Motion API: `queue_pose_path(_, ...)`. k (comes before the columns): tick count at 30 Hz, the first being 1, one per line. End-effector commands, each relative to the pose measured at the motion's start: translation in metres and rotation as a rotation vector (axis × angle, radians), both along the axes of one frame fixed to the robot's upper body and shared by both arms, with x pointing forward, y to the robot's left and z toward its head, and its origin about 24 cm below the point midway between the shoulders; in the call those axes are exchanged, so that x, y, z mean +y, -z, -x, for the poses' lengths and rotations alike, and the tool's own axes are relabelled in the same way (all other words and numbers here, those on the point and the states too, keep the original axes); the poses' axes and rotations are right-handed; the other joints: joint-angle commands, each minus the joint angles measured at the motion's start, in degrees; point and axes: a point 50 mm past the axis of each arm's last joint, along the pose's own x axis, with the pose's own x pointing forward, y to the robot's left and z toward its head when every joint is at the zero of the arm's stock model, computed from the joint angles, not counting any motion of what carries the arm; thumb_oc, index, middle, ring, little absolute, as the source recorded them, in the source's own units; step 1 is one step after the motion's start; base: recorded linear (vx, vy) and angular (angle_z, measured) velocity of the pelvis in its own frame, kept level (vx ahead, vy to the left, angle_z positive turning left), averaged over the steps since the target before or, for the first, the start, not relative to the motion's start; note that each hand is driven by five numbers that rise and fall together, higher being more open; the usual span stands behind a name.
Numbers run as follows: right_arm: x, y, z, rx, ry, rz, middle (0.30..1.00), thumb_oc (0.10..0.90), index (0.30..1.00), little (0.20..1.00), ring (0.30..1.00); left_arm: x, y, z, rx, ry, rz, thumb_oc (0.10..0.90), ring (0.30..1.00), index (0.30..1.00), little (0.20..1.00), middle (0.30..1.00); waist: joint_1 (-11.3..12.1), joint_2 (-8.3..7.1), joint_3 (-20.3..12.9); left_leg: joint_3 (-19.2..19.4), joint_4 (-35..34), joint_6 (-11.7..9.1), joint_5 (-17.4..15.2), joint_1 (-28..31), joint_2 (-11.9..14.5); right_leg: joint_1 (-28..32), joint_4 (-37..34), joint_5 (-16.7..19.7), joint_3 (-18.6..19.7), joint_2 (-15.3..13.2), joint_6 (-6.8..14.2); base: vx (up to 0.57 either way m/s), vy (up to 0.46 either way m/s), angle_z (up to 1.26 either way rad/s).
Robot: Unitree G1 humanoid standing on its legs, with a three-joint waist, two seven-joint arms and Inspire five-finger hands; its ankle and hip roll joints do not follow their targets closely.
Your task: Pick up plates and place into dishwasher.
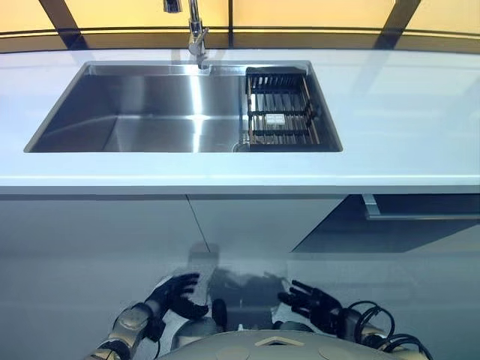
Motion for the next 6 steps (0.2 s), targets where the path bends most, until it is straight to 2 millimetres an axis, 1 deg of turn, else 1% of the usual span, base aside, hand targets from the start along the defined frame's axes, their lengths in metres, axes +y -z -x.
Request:
queue_pose_path(1,-0.015,-0.001,0.005,0.028,-0.039,0.082,0.9,0.8,0.9,0.9,0.9,-0.007,0.012,0.024,0.114,-0.075,-0.019,0.8,0.9,0.9,0.9,0.9,0.2,2.18,-3.1,-0.9,2.8,-1.2,-7.7,0.6,-0.2,-3.8,0.0,2.3,-0.4,4.3,-1.1,0.05,0.059,0.05)
queue_pose_path(2,-0.013,0.0,0.009,0.036,-0.059,0.093,0.9,0.8,0.9,0.9,0.9,-0.004,0.014,0.031,0.134,-0.186,-0.031,0.8,0.9,0.9,0.9,0.9,0.3,2.11,-3.1,-0.9,2.8,-1.0,-7.9,0.8,-0.3,-3.7,-0.2,2.4,-0.3,4.2,-1.0,0.02,0.036,-0.09)
queue_pose_path(3,-0.013,0.001,0.01,0.036,-0.062,0.095,0.9,0.8,0.9,0.9,0.9,-0.004,0.014,0.032,0.134,-0.204,-0.03,0.8,0.9,0.9,0.9,0.9,0.2,2.08,-3.1,-0.9,2.8,-1.0,-8.0,0.8,-0.3,-3.7,-0.2,2.4,-0.2,4.2,-1.0,0.01,0.027,-0.05)
queue_pose_path(5,-0.008,0.003,0.014,0.038,-0.089,0.111,0.9,0.8,0.9,0.9,0.9,-0.004,0.017,0.038,0.148,-0.366,-0.033,0.8,0.9,0.9,0.9,0.9,0.4,1.67,-3.0,-0.9,2.9,-0.8,-8.2,0.8,-0.5,-3.5,-0.5,2.3,0.0,4.2,-1.0,0.0,0.0,0.0)
queue_pose_path(6,-0.008,0.003,0.014,0.038,-0.089,0.111,0.9,0.8,0.9,0.9,0.9,-0.004,0.017,0.038,0.148,-0.366,-0.033,0.8,0.9,0.9,0.9,0.9,0.4,1.67,-3.0,-0.9,2.9,-0.8,-8.2,0.8,-0.5,-3.5,-0.5,2.3,-0.1,4.2,-1.0,0.0,0.0,0.0)
